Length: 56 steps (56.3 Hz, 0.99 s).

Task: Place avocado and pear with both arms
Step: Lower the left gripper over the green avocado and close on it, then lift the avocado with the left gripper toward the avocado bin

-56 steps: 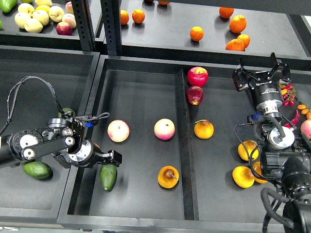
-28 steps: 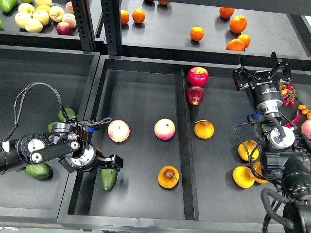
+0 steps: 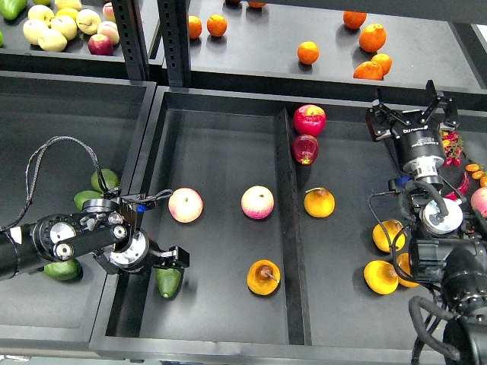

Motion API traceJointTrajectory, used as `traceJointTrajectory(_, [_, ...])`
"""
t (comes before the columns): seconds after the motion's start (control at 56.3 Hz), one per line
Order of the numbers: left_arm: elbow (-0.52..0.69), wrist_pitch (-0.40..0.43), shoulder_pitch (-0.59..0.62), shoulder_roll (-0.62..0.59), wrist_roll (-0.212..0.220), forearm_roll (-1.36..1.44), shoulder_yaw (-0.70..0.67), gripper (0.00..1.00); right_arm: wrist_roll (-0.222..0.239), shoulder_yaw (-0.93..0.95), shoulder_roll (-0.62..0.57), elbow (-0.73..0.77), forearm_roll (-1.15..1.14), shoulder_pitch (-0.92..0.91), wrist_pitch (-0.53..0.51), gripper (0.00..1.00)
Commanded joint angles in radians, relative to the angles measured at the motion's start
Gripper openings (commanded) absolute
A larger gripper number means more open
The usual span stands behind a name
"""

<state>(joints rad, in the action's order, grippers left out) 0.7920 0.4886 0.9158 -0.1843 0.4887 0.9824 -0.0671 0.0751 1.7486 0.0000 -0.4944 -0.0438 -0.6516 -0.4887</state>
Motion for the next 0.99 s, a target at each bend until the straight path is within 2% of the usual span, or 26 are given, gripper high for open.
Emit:
traceJointTrajectory(0.0, [-0.016, 0.000, 0.000, 0.016, 0.000, -0.002, 0.009, 0.99, 0.000, 0.011, 0.000, -0.004, 0.007, 0.004, 0.000, 0.99])
traceJointTrajectory(0.231, [-0.065, 0.000, 0.000, 0.052, 0.000, -0.007, 0.010, 0.99, 0.000, 0.011, 0.000, -0.015, 0.009, 0.007, 0.000, 1.00])
traceJointTrajectory(0.977, [-0.116, 0.000, -0.005, 0.105, 0.000, -0.008, 0.035, 0.97, 0.000, 0.014, 0.000, -0.023, 0.010, 0.007, 0.000, 0.99])
